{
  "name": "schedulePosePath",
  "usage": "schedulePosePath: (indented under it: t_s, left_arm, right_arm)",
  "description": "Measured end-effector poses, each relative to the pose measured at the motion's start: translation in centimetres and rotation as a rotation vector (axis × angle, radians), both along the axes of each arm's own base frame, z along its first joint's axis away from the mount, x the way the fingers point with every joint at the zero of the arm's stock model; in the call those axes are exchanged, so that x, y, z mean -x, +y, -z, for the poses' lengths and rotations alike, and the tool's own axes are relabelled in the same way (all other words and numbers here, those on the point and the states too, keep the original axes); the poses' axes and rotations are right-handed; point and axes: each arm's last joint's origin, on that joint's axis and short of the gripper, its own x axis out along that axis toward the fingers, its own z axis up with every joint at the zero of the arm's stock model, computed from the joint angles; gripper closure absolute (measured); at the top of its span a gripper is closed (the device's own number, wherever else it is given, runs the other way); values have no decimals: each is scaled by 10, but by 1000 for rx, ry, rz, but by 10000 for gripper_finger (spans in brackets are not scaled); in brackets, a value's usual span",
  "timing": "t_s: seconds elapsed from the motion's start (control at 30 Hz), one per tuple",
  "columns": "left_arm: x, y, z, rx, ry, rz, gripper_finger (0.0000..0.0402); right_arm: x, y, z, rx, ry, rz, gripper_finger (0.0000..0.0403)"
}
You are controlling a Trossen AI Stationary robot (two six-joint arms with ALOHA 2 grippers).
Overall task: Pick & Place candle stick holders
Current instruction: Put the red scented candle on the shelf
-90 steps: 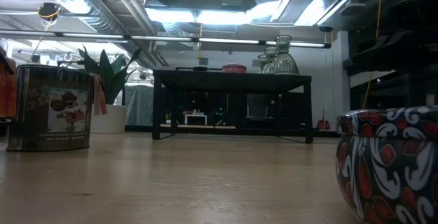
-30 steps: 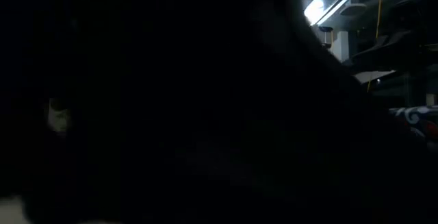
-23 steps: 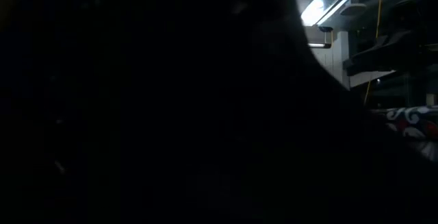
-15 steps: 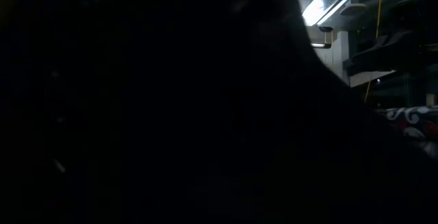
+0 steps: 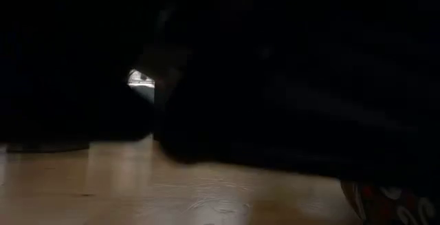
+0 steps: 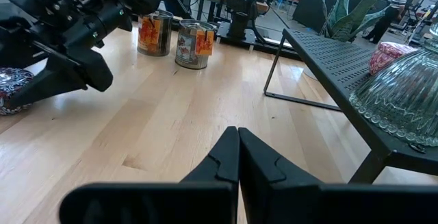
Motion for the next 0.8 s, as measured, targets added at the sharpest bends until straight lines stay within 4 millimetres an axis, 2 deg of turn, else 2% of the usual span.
schedulePosePath:
  t_s: [0.17, 0.37, 0.6, 0.8]
  left_arm:
    - [-5, 10, 3, -10, 67, -6, 66]
    - [-9, 15, 2, 3, 57, -14, 68]
    - [-16, 26, 0, 58, 62, -61, 108]
    - [-19, 34, 0, 106, 82, -47, 109]
  right_arm:
    - [0, 0, 0, 0, 0, 0, 400]
    - [0, 0, 0, 0, 0, 0, 400]
    - [0, 0, 0, 0, 0, 0, 400]
    - [0, 0, 0, 0, 0, 0, 400]
